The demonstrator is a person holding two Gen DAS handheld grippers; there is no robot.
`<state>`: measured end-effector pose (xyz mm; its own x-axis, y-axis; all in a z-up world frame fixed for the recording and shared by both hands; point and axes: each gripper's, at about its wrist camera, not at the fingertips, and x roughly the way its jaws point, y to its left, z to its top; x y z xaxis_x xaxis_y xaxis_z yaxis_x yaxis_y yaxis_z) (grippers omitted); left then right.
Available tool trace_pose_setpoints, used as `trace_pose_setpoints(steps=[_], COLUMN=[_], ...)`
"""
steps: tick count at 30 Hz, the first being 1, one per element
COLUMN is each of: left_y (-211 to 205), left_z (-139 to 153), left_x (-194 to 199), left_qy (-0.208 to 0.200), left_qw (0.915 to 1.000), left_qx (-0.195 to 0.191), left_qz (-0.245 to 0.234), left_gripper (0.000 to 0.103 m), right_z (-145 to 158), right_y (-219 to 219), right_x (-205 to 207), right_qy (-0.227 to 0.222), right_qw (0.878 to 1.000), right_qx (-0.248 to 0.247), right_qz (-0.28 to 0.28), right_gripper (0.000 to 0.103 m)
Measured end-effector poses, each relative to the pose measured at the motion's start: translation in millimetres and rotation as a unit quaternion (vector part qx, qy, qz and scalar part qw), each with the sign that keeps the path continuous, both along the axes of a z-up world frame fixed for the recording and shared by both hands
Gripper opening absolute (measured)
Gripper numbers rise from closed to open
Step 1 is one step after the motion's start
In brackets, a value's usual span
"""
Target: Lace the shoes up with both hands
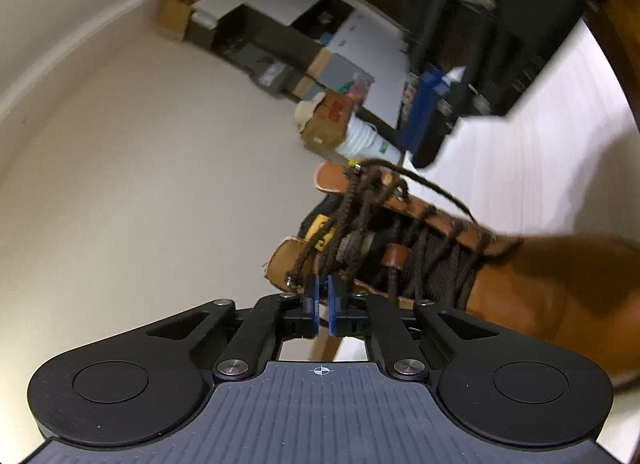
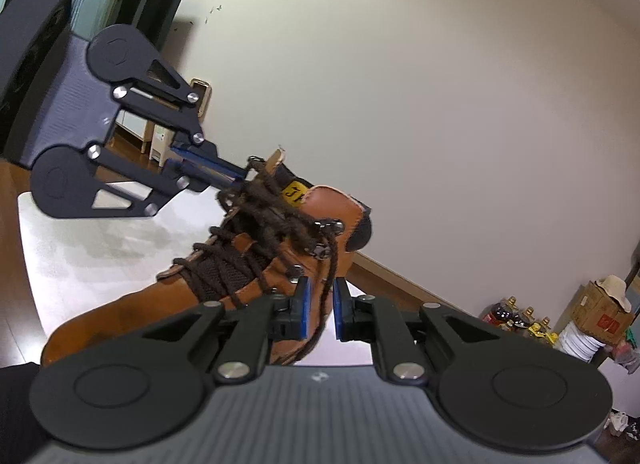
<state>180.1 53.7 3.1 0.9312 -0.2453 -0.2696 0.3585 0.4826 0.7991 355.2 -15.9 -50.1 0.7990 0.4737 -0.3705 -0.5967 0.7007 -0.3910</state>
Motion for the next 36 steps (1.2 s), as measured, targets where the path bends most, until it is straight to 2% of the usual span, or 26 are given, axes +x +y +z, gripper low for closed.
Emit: trace_pose_setpoints(steps=[2, 4, 8, 10, 13, 17, 23, 25, 27, 28, 30, 32, 36], left_y=[1.3, 1.3, 4.2, 5.2, 5.3, 12.1, 16.6, 19.3, 26.6, 31.5, 39.5, 50.3, 64.9], left_z=[9.2, 12.3, 14.8, 17.0, 17.6, 17.0, 17.3, 17.0, 15.8, 15.8, 15.1, 14.6, 16.8], left_x=[-7.4, -7.9, -6.4, -6.9, -5.9, -10.8, -10.7, -12.9, -16.6, -17.0, -15.6, -6.9, 17.9], left_qy=[0.003, 0.008, 0.015, 0.016, 0.017, 0.019, 0.02, 0.03, 0.042, 0.049, 0.056, 0.067, 0.101], left_qw=[0.999, 0.9985, 0.9979, 0.9979, 0.9978, 0.9974, 0.9963, 0.9957, 0.9945, 0.9935, 0.9919, 0.989, 0.9791], left_qx=[-0.042, -0.053, -0.063, -0.062, -0.063, -0.07, -0.084, -0.087, -0.094, -0.101, -0.113, -0.132, -0.174], left_qz=[-0.011, -0.009, -0.004, -0.004, -0.003, -0.001, -0.002, -0.012, -0.021, -0.022, -0.011, 0.01, 0.03], left_gripper=[0.002, 0.002, 0.002, 0.002, 0.002, 0.002, 0.003, 0.007, 0.007, 0.008, 0.009, 0.011, 0.017], right_z=[-0.3, 0.4, 0.2, -2.4, -8.6, -15.4, -3.5, 0.4, 0.8, 0.6, 0.3, -0.7, 1.4], right_y=[3.0, 7.8, 20.5, 32.7, 44.4, 52.2, 43.4, 35.0, 27.5, 24.0, 14.2, 9.3, -5.6], right_x=[-4.8, -7.3, -9.7, -12.5, -12.3, -17.3, -34.5, -26.5, -21.2, -20.0, -15.8, -9.1, 16.8], right_qy=[-0.012, -0.031, -0.064, -0.097, -0.121, -0.149, -0.129, -0.107, -0.092, -0.086, -0.071, -0.059, 0.011], right_qw=[1.0, 0.999, 0.997, 0.992, 0.986, 0.979, 0.986, 0.991, 0.993, 0.993, 0.996, 0.997, 1.0], right_qx=[-0.002, -0.013, -0.043, -0.077, -0.114, -0.139, -0.095, -0.069, -0.067, -0.063, -0.048, -0.04, 0.018], right_qz=[0.006, 0.007, 0.018, 0.025, 0.027, 0.026, 0.051, 0.043, 0.041, 0.041, 0.035, 0.024, 0.007], right_gripper=[0.012, 0.012, 0.012, 0.012, 0.011, 0.003, 0.003, 0.003, 0.008, 0.014, 0.015, 0.015, 0.015])
